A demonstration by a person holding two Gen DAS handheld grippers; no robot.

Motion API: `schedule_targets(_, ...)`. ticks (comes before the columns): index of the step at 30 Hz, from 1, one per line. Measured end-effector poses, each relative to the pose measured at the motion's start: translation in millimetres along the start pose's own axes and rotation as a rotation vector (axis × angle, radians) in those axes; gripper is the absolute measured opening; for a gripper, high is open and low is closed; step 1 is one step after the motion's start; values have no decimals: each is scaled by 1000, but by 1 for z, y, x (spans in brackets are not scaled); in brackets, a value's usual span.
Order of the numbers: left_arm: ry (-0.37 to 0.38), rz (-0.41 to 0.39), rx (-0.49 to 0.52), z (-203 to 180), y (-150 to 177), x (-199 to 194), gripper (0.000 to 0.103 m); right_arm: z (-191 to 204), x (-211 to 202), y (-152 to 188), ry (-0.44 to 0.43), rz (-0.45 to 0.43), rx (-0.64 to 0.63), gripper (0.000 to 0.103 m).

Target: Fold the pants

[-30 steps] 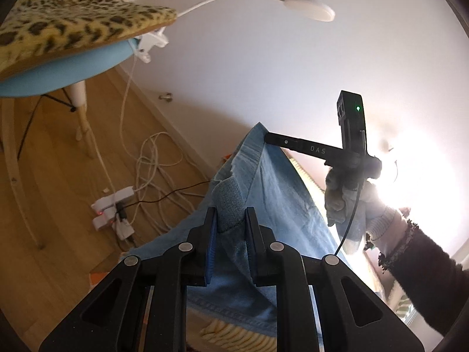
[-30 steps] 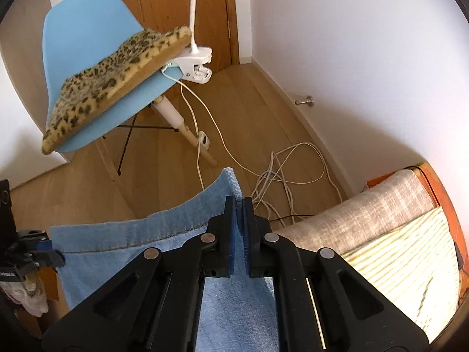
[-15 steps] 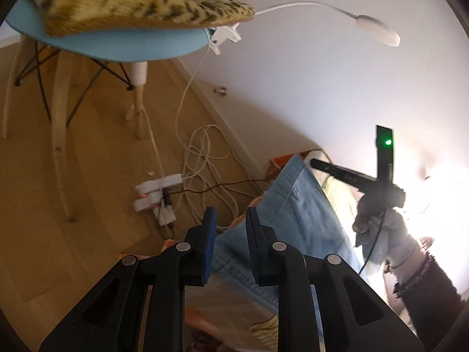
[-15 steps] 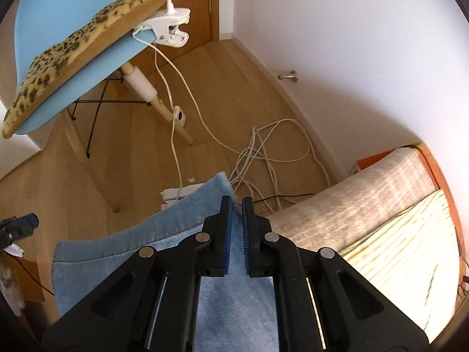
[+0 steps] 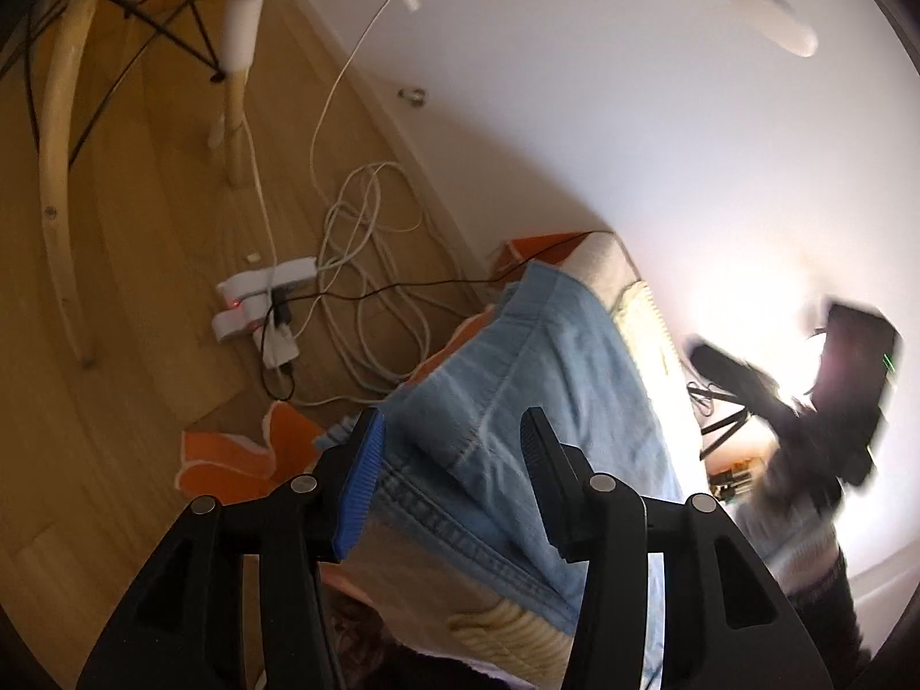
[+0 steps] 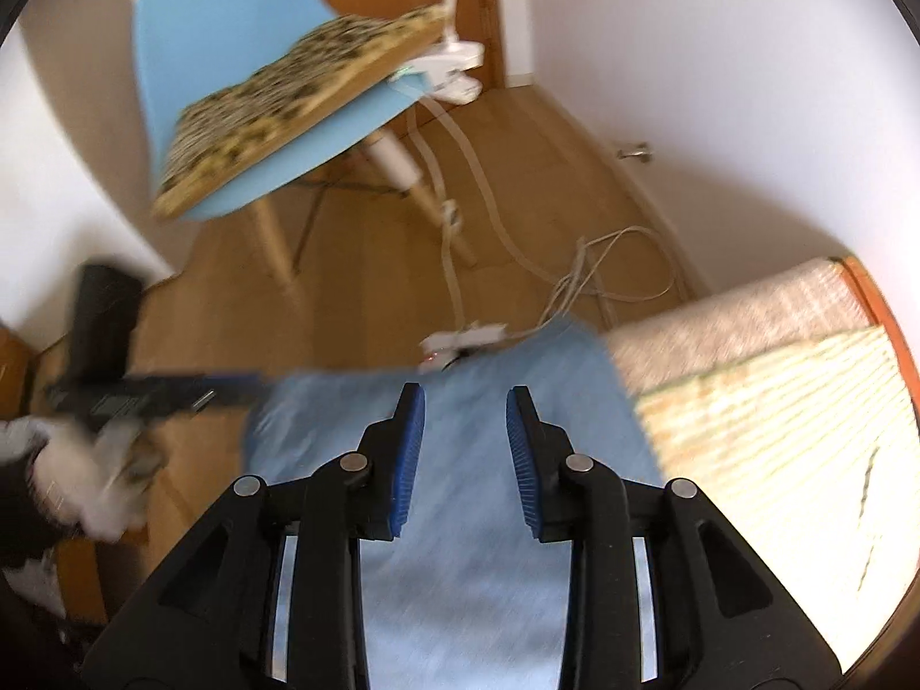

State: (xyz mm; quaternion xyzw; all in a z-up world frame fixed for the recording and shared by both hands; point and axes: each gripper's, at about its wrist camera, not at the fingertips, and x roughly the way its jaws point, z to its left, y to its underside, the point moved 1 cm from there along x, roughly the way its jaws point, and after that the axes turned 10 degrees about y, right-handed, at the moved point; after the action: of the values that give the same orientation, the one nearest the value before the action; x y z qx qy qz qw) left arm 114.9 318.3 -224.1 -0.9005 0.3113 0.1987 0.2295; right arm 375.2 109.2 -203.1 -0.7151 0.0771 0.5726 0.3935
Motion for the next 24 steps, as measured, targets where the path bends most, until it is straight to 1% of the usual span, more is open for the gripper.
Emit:
schedule_targets(3,14,14,16,-2,0,7,47,12,-11,26,-30,21,-19,31)
schedule_targets(7,-20,12,84,-12,0,12,43,35,-13,52,-69,54,-57,31)
schedule_targets(8,-22,7,99,-15,0,11,39,42,-11,56,-75,62,-71,31)
schedule_targets(9,-22,3,116,-19,0,11,25,49,-9,59,-81,69,-87,31)
schedule_targets(10,-27,-5,133,-23,0,9,22,55,-7,62,-87,73,-101,31)
schedule_targets(15,7,-22,133,-31,-8,3,19,83,8,66,-104,88,-142,31)
schedule_targets(17,13,-24,140,-36,-10,2,19,93,13,66,-95,86,-157,37)
schedule_targets(18,17,-23,142,-37,-11,2,19,97,14,68,-92,80,-163,44)
schedule_targets(19,20,-26,143,-39,-12,2,19,102,15,68,-79,73,-174,48)
schedule_targets(21,24,-33,141,-41,-13,1,19,110,18,69,-33,61,-203,48)
schedule_targets(22,27,-34,138,-40,-14,1,19,113,21,68,-7,62,-216,47)
schedule_targets(23,29,-34,135,-40,-14,1,19,116,25,69,14,67,-225,44)
schedule_targets(24,29,-35,131,-40,-15,1,18,117,27,68,22,76,-223,24)
